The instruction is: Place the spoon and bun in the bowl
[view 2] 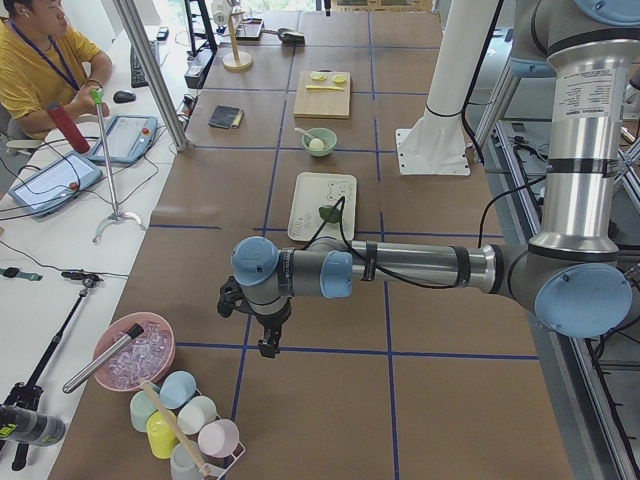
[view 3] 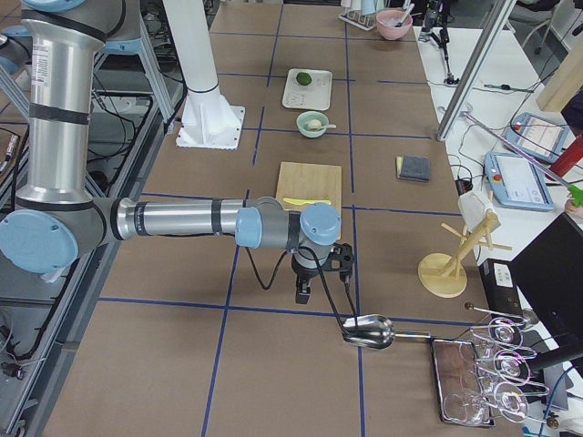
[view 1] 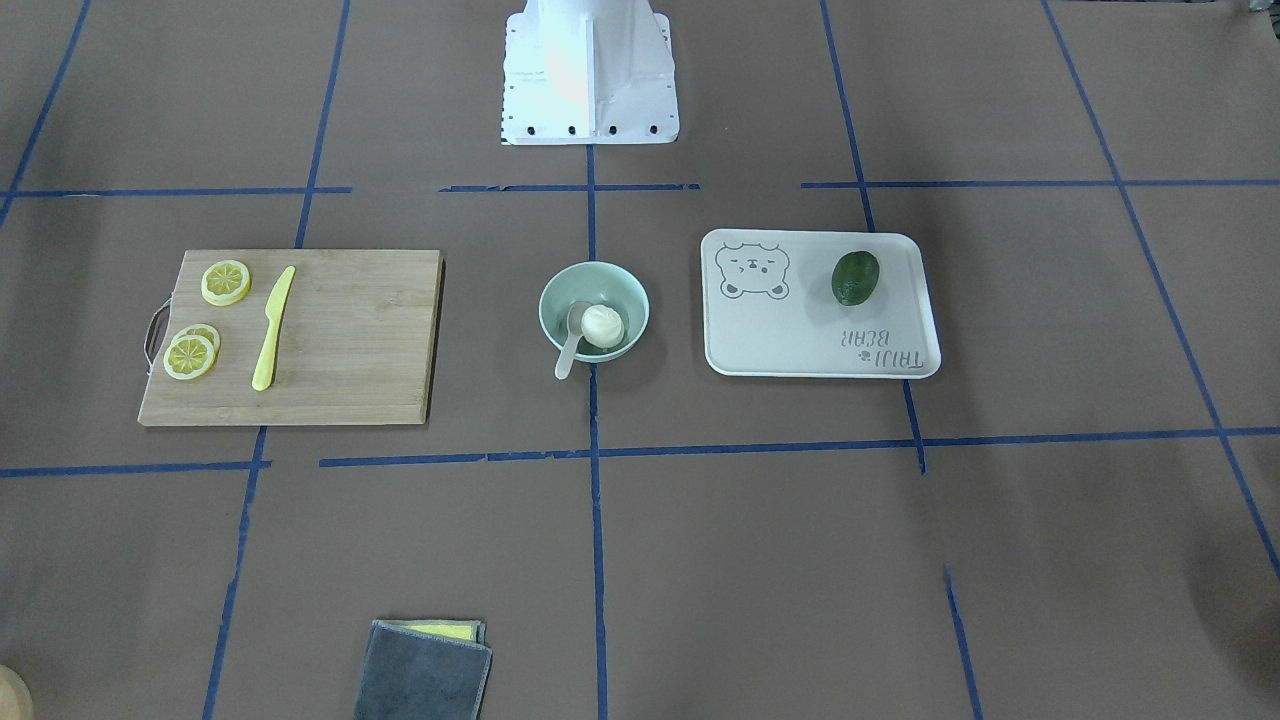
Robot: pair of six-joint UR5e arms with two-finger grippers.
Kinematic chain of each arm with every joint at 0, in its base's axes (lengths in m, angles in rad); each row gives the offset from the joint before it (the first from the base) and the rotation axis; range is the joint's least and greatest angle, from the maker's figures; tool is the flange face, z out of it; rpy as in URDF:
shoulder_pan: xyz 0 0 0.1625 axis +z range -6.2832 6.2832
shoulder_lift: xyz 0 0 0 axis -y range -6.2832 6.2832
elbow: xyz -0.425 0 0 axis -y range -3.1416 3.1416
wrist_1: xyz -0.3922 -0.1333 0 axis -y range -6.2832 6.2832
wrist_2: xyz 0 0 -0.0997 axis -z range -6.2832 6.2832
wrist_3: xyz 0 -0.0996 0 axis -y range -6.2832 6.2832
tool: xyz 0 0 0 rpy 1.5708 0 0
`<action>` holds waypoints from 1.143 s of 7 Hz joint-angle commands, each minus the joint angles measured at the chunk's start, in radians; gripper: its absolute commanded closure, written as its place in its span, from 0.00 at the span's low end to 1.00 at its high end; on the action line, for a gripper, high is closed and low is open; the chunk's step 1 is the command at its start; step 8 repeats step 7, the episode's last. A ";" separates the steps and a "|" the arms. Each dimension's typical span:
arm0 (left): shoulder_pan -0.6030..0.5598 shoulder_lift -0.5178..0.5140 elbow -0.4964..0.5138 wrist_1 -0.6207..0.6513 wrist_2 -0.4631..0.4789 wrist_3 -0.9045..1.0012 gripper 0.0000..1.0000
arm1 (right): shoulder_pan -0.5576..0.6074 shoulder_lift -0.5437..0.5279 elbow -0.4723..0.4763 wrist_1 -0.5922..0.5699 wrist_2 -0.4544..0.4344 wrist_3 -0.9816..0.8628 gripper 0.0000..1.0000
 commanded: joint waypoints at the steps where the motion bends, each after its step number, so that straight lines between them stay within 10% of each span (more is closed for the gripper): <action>1: 0.000 -0.004 0.022 -0.007 -0.005 0.004 0.00 | -0.001 0.009 -0.003 0.022 0.006 0.007 0.00; 8: -0.005 -0.038 0.007 0.007 -0.002 0.007 0.00 | -0.001 0.028 0.000 0.023 0.000 0.001 0.00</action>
